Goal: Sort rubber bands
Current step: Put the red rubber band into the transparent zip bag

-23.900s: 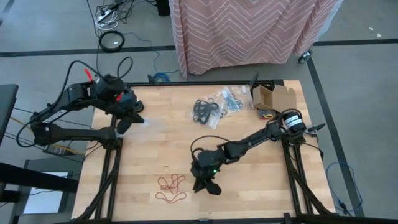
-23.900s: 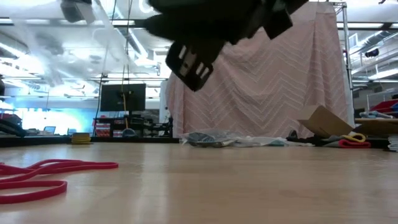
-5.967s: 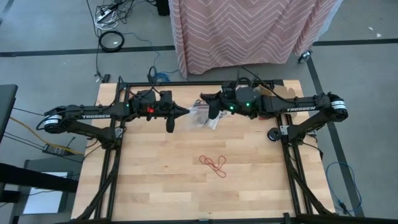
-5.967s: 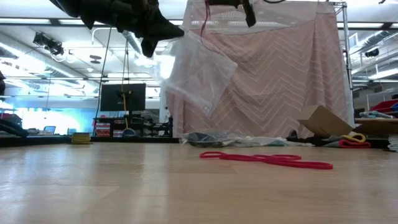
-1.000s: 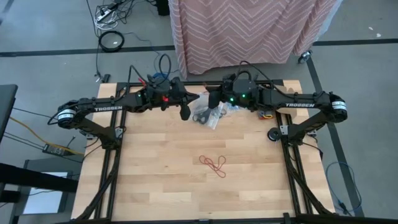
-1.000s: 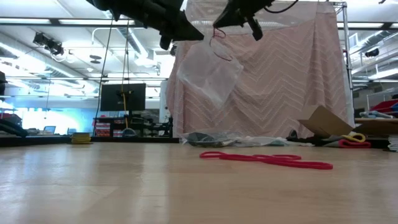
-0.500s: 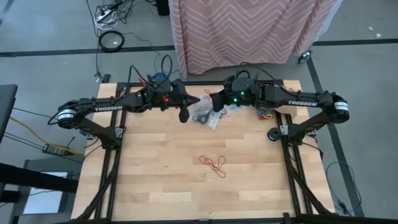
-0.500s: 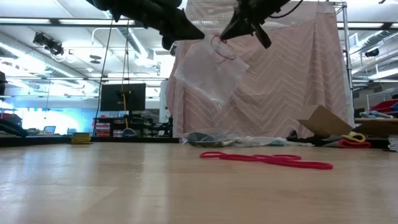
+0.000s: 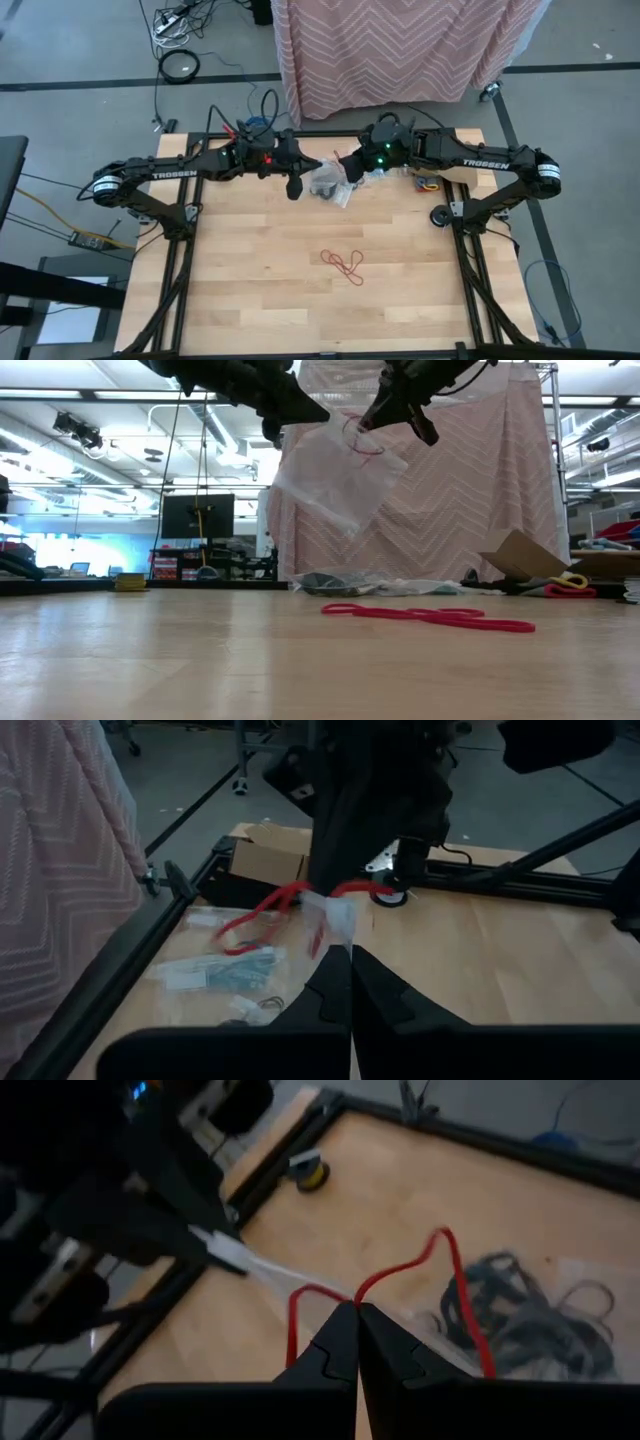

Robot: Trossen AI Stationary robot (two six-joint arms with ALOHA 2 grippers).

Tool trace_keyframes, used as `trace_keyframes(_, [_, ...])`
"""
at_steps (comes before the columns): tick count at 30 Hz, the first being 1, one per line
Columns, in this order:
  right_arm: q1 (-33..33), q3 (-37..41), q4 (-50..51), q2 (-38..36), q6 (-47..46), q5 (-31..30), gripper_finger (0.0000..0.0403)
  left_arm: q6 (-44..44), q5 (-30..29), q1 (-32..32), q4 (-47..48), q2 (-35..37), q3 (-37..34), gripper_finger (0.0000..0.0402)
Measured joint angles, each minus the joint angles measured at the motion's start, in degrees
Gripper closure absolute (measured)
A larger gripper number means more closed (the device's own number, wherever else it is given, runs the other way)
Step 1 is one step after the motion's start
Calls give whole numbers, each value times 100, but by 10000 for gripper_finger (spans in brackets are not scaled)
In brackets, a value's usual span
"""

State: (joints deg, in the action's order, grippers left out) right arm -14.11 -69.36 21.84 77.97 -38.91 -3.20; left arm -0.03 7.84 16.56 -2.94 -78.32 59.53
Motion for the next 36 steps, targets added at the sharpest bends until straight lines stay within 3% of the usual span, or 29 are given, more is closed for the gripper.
trace_keyframes(8, [55,0,308,18,34,109,403,46,98,1,-11,0,0,401])
trace_keyframes(19, [210,0,-394,594,1173,1372,394,-30,869,-1,65,0,0,401])
trace_keyframes(23, [311,0,-917,1008,1242,1884,350,-77,1287,3,248,0,0,401])
trace_keyframes(29, [427,4,-1751,1397,864,2695,245,-185,1912,1,1030,4,4,401])
trace_keyframes(32, [506,4,-1996,1454,748,2611,204,-124,2358,6,1400,2,4,401])
trace_keyframes(36, [522,4,-2217,1475,543,2504,189,26,2794,-5,1797,2,4,401])
